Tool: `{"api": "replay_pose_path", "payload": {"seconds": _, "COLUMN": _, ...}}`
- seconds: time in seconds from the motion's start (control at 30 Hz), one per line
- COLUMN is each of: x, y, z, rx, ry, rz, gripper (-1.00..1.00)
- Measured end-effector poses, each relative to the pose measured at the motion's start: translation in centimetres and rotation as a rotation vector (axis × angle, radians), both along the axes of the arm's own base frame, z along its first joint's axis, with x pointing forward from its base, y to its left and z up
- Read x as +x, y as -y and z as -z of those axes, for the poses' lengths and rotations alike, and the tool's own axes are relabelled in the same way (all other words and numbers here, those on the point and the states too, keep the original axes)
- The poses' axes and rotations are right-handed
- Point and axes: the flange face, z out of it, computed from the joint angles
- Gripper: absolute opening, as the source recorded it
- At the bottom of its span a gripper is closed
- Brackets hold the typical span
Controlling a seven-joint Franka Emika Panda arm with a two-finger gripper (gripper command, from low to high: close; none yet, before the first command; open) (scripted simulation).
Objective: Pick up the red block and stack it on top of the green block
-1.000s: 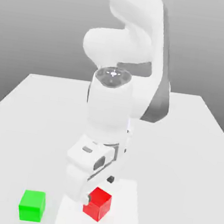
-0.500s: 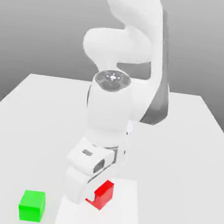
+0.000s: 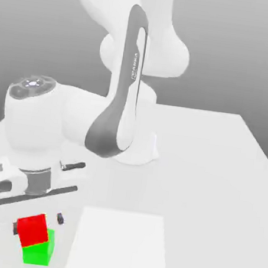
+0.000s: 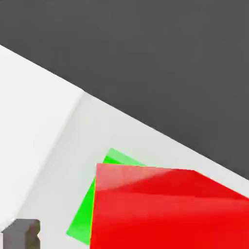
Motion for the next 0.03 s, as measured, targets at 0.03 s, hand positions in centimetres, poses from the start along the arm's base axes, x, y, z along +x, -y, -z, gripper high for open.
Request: {"api": "replay_pose_path", "payload": {"seconds": 0.03, "x": -0.04, "y": 0.03, "z": 0.45, "rx": -0.001, "ry": 0.0, "rz": 0.001, "gripper": 1.0}}
